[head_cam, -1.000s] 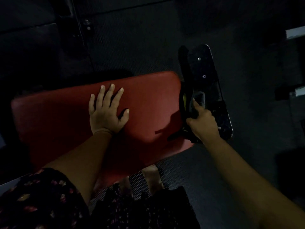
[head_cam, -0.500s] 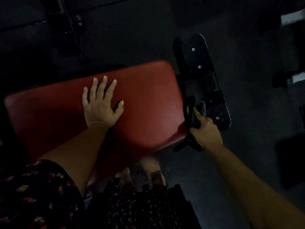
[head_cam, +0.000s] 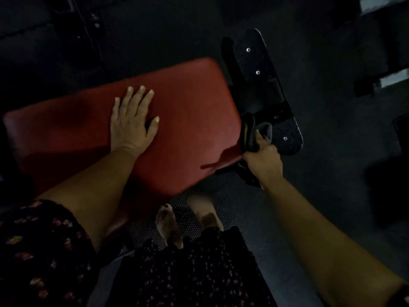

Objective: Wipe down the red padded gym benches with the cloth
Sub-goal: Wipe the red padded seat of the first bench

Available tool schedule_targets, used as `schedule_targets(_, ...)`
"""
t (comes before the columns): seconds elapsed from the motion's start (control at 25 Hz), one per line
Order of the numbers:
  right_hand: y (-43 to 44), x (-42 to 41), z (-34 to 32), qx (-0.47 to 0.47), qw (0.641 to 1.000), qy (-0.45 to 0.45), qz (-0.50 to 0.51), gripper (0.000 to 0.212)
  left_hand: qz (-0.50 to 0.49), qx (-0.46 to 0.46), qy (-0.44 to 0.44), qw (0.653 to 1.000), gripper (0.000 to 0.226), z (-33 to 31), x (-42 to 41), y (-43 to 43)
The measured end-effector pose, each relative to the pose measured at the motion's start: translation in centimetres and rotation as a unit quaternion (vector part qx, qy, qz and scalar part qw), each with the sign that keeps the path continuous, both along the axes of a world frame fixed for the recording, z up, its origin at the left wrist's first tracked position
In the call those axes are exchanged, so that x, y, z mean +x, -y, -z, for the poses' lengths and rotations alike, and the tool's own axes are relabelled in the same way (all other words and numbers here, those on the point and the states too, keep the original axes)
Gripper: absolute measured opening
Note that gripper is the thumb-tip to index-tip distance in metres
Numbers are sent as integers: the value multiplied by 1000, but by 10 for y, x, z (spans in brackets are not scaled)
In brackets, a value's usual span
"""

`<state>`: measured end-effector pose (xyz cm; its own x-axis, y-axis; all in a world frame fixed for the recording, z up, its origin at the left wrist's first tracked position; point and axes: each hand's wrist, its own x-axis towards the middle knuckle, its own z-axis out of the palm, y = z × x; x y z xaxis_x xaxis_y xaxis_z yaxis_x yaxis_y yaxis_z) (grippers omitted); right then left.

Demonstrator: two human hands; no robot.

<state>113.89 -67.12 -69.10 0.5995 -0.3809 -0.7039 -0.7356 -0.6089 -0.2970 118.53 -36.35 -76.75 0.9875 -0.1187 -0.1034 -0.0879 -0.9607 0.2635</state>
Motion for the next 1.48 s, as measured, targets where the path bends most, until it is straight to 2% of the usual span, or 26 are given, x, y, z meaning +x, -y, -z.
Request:
schedule_targets(0.16, -40, -50, -8, -48, 998, 14, 30, 79, 95, 13, -11, 995, 60, -2, -37, -17)
schedule_targets(0.24, -58, -53, 0, -25, 989, 35, 143, 81, 99, 13, -10, 995, 59, -3, -53, -27)
schedule_targets(0.28, -65, -46, 7, 13, 968, 55, 245, 83, 91, 13, -9, 996, 59, -4, -61, -33)
schedule_targets(0.36, -74, -30, 16, 102, 889, 78, 440, 88, 78, 14, -8, 997, 59, -6, -80, -47)
schedule_targets(0.4, -78, -29, 20, 123, 863, 83, 482, 90, 79, 13, -11, 997, 60, -6, -91, -55)
schedule_targets(0.44, -84, -34, 22, 128, 857, 73, 493, 93, 84, 13, -14, 996, 61, -5, -102, -62)
schedule_targets(0.52, -106, -58, 0, 139, 886, 42, 439, 94, 96, 25, -6, 995, 61, -2, -123, -75)
schedule_targets(0.56, -114, -70, -7, 147, 902, 32, 404, 90, 99, 29, 2, 995, 61, 0, -129, -80)
schedule_targets(0.64, -116, -82, 5, 160, 909, 9, 385, 81, 94, 19, 8, 995, 61, 2, -134, -83)
schedule_targets(0.68, -111, -78, 15, 182, 897, -4, 402, 81, 90, 10, 2, 996, 61, 2, -134, -83)
schedule_targets(0.76, -106, -65, 32, 218, 849, -15, 481, 83, 87, -6, -11, 996, 62, 1, -133, -84)
schedule_targets(0.84, -123, -63, 23, 208, 837, 17, 506, 79, 88, -10, -10, 996, 62, -1, -135, -86)
schedule_targets(0.92, -153, -81, 7, 161, 882, 21, 441, 82, 90, -7, -7, 996, 62, -2, -141, -89)
schedule_targets(1.0, -179, -106, 0, 173, 903, -6, 393, 86, 90, 3, -8, 996, 63, -2, -147, -92)
schedule_targets(1.08, -183, -110, 9, 199, 895, -27, 398, 84, 98, 8, -13, 995, 65, -2, -151, -96)
schedule_targets(1.16, -178, -101, 22, 212, 858, -33, 467, 77, 110, 4, -8, 994, 65, -2, -157, -101)
schedule_targets(1.2, -182, -99, 21, 209, 850, -14, 483, 78, 113, 1, 2, 994, 65, -2, -162, -105)
schedule_targets(1.28, -203, -106, 13, 167, 883, -7, 439, 94, 113, 0, 29, 993, 63, 0, -173, -111)
schedule_targets(1.36, -230, -130, 11, 180, 904, -20, 387, 103, 111, -5, 50, 993, 62, 5, -181, -115)
schedule_targets(1.44, -239, -147, 17, 211, 894, -56, 392, 104, 104, -14, 61, 993, 61, 10, -185, -118)
schedule_targets(1.48, -237, -144, 18, 230, 874, -67, 423, 99, 98, -11, 70, 993, 60, 11, -187, -120)
